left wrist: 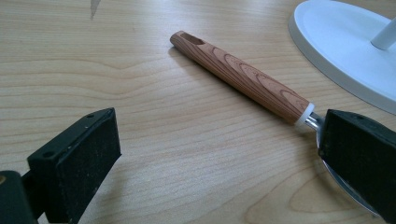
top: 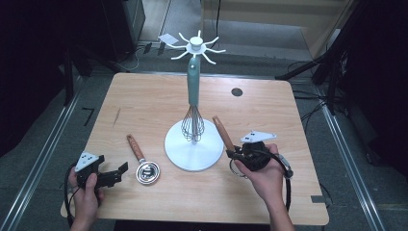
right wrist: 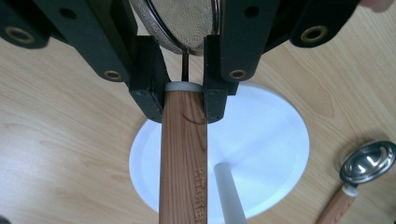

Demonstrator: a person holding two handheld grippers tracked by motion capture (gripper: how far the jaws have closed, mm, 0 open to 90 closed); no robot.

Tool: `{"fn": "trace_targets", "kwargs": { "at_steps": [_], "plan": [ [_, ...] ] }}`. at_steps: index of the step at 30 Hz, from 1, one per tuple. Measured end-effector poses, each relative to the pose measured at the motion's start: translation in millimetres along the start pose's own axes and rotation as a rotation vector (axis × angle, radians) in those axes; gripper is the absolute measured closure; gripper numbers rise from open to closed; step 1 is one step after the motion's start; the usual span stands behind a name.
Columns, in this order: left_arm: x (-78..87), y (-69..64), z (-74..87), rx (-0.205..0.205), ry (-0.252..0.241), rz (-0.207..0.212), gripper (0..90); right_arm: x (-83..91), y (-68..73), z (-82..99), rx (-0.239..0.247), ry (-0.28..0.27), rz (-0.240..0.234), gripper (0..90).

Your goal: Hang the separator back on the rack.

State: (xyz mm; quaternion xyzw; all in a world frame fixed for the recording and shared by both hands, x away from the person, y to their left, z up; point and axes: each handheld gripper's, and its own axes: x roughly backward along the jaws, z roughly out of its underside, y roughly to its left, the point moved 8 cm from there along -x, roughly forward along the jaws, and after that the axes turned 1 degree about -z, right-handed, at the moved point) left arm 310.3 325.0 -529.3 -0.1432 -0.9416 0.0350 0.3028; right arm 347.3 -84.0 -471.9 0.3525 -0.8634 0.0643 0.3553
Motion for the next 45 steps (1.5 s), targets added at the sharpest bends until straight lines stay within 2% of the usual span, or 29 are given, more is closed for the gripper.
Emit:
{"fn": "trace_targets", "kwargs": {
  "at_steps": [8,12,23,31,39,45],
  "plan": [
    [0.0,0.0,0.0,0.001,0.0,-0.001,0.0,8.8,1.0,-7.9,-0.01,-0.067,0.006,74.2],
    [0.0,0.2,0.0,0.004,-0.001,-0.001,0.0,11.7,3.4,-11.4,-0.019,-0.097,-0.01,74.2],
    [0.0,0.6,0.0,0.006,-0.001,-0.005,0.0,23.6,8.3,-22.8,-0.02,-0.173,-0.011,74.2],
    [0.3,1.2,-0.5,0.019,-0.01,-0.005,0.0,34.8,10.8,-33.0,-0.005,-0.24,-0.017,74.3],
    [0.6,1.6,-0.6,0.02,-0.013,-0.008,0.0,47.1,13.8,-42.9,-0.001,-0.294,-0.042,74.4],
    [0.9,1.6,-0.6,0.018,-0.013,-0.009,0.0,52.7,15.9,-50.7,0.011,-0.33,-0.044,74.4]
  ]
}}
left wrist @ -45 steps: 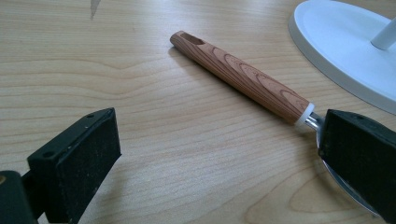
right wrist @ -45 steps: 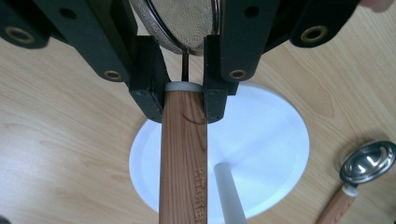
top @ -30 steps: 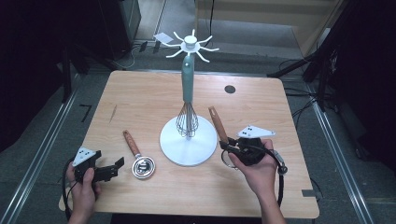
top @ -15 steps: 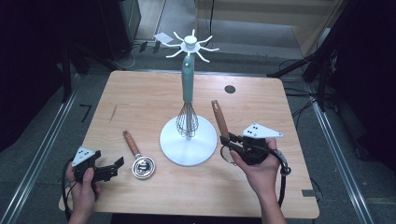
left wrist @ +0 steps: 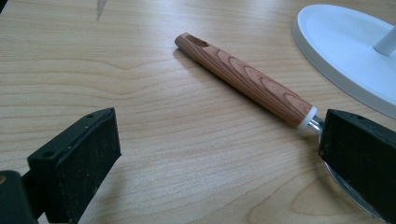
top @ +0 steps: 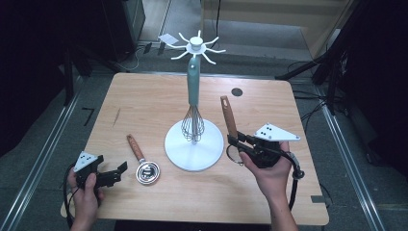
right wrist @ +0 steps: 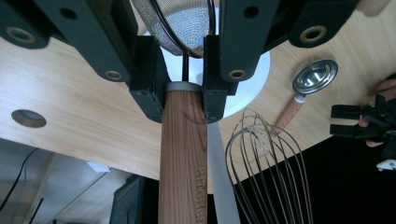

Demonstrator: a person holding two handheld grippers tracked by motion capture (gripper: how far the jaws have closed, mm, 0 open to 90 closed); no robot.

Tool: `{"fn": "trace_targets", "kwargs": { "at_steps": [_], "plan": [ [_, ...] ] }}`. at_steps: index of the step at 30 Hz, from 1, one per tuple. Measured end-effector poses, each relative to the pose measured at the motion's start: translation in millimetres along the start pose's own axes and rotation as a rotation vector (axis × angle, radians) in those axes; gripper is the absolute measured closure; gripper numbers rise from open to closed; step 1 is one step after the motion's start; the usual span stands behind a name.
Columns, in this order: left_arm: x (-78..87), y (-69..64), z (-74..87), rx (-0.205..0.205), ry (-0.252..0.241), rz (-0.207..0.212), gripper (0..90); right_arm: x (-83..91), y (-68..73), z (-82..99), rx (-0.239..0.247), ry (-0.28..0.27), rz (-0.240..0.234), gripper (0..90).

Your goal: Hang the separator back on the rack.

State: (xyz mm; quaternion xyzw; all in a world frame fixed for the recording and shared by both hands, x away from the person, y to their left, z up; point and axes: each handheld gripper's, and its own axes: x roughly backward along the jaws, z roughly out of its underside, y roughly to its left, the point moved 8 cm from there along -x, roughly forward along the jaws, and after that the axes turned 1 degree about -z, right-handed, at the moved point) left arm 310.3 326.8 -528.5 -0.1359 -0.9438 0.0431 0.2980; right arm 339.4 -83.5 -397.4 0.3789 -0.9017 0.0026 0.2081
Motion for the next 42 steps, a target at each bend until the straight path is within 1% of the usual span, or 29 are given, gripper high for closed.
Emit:
{"fn": "trace_targets", "kwargs": {
  "at_steps": [4,8,11,18,24,27,29,35,39,42],
  "plan": [
    [0.1,0.2,0.0,-0.001,0.0,0.0,0.0,-0.2,1.3,-6.0,-0.005,-0.02,-0.002,74.5],
    [-0.1,-0.1,-0.1,0.0,-0.001,-0.001,0.0,-1.4,3.4,-15.3,0.013,-0.05,-0.013,74.6],
    [0.1,-0.3,0.1,-0.002,0.001,-0.001,0.0,-2.7,5.6,-22.9,0.014,-0.067,-0.028,74.6],
    [0.1,-0.3,0.1,-0.003,0.0,0.0,0.0,-5.9,11.9,-38.0,0.028,-0.093,-0.054,74.6],
    [0.1,-0.4,0.1,-0.004,0.0,0.001,0.0,-7.8,15.7,-48.7,0.025,-0.117,-0.071,74.7],
    [0.2,-0.5,0.1,-0.004,0.0,0.002,0.0,-8.9,18.3,-54.1,0.031,-0.13,-0.078,74.7],
    [0.2,-0.3,0.2,-0.003,0.0,0.002,0.0,-8.7,20.0,-58.0,0.033,-0.141,-0.079,74.7],
    [0.4,-0.4,0.3,-0.007,0.002,0.003,0.0,-7.1,23.8,-68.5,0.029,-0.173,-0.101,74.7],
    [0.4,-0.6,0.3,-0.008,0.002,0.004,0.0,-4.8,24.9,-74.7,0.024,-0.192,-0.104,74.8],
    [0.4,-0.6,0.3,-0.008,0.002,0.004,0.0,-2.6,25.7,-79.0,0.03,-0.204,-0.104,74.8]
  ]
}}
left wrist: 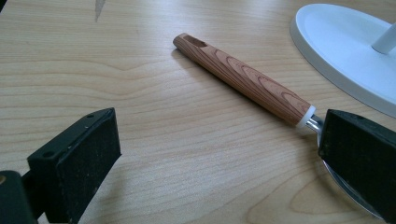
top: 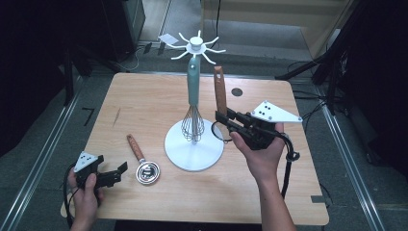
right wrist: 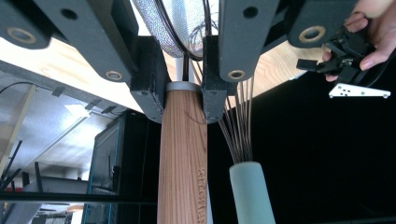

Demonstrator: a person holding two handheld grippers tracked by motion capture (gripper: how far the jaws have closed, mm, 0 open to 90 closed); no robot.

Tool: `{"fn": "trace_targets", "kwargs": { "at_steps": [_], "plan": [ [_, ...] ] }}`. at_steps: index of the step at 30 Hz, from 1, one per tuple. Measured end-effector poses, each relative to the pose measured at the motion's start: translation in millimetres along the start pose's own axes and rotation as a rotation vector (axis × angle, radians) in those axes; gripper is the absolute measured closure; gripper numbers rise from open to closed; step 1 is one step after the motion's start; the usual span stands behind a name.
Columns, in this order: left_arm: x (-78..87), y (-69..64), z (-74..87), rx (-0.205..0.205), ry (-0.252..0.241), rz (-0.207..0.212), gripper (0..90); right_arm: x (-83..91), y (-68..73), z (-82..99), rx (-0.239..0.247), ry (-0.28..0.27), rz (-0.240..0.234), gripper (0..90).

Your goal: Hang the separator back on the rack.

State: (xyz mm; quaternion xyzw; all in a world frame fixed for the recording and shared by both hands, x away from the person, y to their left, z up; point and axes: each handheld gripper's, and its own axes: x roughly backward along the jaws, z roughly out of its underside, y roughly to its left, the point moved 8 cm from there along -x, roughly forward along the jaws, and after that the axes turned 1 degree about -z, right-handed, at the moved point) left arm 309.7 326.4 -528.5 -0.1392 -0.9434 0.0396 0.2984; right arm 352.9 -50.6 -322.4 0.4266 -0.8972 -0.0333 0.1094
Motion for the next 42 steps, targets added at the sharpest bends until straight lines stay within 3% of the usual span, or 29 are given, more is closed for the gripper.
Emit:
{"fn": "trace_targets", "kwargs": {
  "at_steps": [20,40,42],
  "plan": [
    [0.0,-0.2,0.0,-0.002,0.0,-0.003,0.0,5.4,12.1,-25.0,0.015,-0.082,-0.048,75.1],
    [0.0,-0.2,0.2,-0.003,0.001,-0.003,0.0,4.3,18.5,-27.1,0.024,-0.081,-0.113,75.4],
    [-0.1,-0.3,0.1,-0.003,0.0,-0.003,0.0,5.0,17.6,-27.1,0.028,-0.086,-0.088,75.4]
  ]
}}
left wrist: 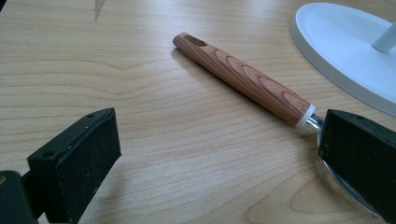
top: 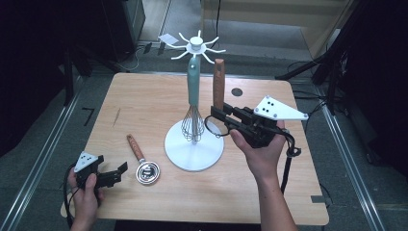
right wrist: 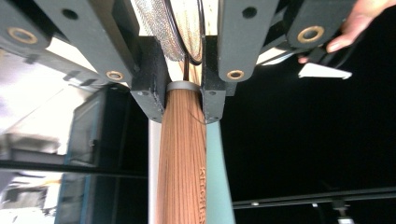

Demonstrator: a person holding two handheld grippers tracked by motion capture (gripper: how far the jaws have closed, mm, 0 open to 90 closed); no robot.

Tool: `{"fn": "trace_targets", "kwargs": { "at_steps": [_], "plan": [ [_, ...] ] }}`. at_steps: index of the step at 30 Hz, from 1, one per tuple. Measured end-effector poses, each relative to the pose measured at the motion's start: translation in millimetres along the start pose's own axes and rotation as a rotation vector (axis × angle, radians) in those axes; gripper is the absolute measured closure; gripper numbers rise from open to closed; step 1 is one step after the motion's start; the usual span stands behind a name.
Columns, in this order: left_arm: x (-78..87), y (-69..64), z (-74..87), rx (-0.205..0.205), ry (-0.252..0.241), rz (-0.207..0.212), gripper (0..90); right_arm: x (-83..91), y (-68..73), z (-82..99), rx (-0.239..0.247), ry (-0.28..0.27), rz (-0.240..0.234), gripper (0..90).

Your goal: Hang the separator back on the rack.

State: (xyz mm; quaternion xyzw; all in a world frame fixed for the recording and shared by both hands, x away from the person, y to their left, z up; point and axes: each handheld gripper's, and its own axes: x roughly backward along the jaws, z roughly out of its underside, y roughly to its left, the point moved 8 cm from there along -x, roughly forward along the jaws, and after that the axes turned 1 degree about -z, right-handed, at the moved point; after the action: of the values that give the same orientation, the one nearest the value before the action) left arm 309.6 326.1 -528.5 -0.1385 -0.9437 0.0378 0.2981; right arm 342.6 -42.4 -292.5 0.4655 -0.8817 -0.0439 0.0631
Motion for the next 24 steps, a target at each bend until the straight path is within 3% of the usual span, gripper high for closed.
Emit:
{"fn": "trace_targets", "kwargs": {
  "at_steps": [3,6,10,18,24],
  "plan": [
    [-0.1,0.0,0.0,0.0,-0.001,-0.001,0.0,1.1,-2.9,-0.5,0.008,-0.007,0.041,75.4],
    [0.0,0.0,0.0,0.0,0.0,0.0,0.0,0.4,-0.8,0.4,0.01,-0.003,0.019,75.4],
    [0.0,0.0,0.0,0.0,0.0,0.0,0.0,-0.9,3.7,0.7,-0.009,0.001,-0.05,75.4],
    [0.0,0.1,0.1,0.002,0.002,0.0,0.0,0.3,-2.8,-3.3,-0.054,-0.022,-0.039,75.5],
    [-0.1,0.0,0.0,0.002,-0.001,-0.002,0.0,-4.6,-2.5,-0.4,-0.047,0.013,-0.046,75.6]
  ]
}}
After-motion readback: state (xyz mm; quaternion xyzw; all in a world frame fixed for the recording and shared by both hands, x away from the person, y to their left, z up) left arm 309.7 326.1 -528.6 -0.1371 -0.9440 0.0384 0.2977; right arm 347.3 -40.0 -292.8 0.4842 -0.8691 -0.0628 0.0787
